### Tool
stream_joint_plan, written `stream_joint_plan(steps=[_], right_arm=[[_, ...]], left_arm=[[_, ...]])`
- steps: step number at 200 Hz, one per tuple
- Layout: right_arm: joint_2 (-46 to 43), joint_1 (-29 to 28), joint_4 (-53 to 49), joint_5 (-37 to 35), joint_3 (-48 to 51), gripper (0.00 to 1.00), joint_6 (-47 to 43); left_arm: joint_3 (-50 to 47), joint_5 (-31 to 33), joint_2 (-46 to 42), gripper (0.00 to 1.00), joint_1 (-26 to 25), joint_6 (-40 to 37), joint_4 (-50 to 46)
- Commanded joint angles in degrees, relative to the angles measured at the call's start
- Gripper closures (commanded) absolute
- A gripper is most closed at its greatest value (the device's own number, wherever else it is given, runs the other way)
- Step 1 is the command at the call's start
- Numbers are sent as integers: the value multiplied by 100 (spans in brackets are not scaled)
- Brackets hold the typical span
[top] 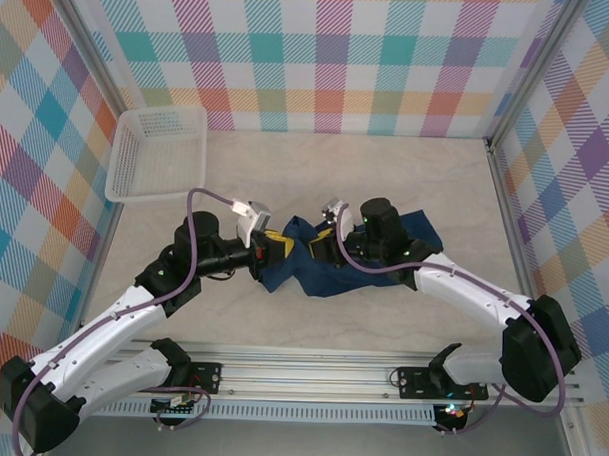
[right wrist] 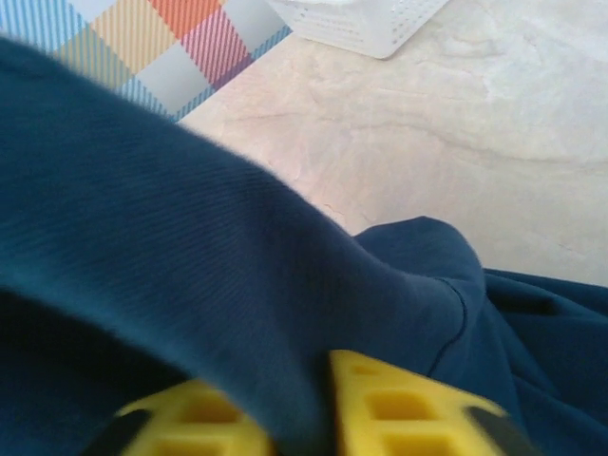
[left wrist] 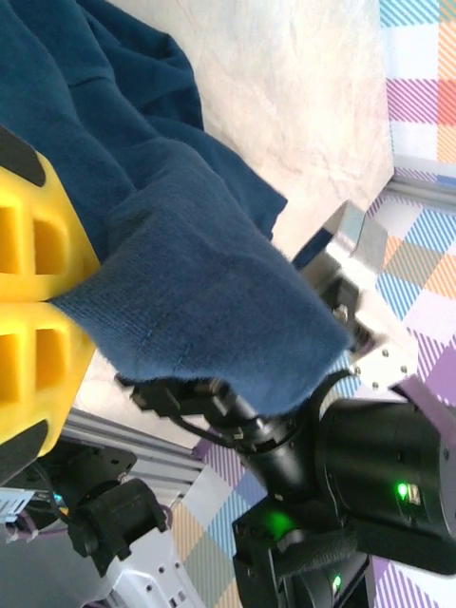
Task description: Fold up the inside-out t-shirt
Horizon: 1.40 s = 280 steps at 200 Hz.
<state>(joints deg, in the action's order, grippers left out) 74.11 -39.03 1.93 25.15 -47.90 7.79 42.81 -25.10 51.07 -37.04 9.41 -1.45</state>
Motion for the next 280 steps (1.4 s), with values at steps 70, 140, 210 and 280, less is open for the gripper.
stream_joint_plan(steps=[70,140,210,280], right_arm=[[-988,752,315,1772,127,100,1285],[-649,887,459,1893,52,100,1507],[-634,886,398,1897,44,100,1444],[-761,960,-374,1202,-140,100,1046]], left_arm=[[125,1969,682,72,56,120,-1090],[39,965,-207,46,4,356,-1063],[923,863,1085,38,-10,810,-814],[1310,934,1636,100,-14,928,-794]])
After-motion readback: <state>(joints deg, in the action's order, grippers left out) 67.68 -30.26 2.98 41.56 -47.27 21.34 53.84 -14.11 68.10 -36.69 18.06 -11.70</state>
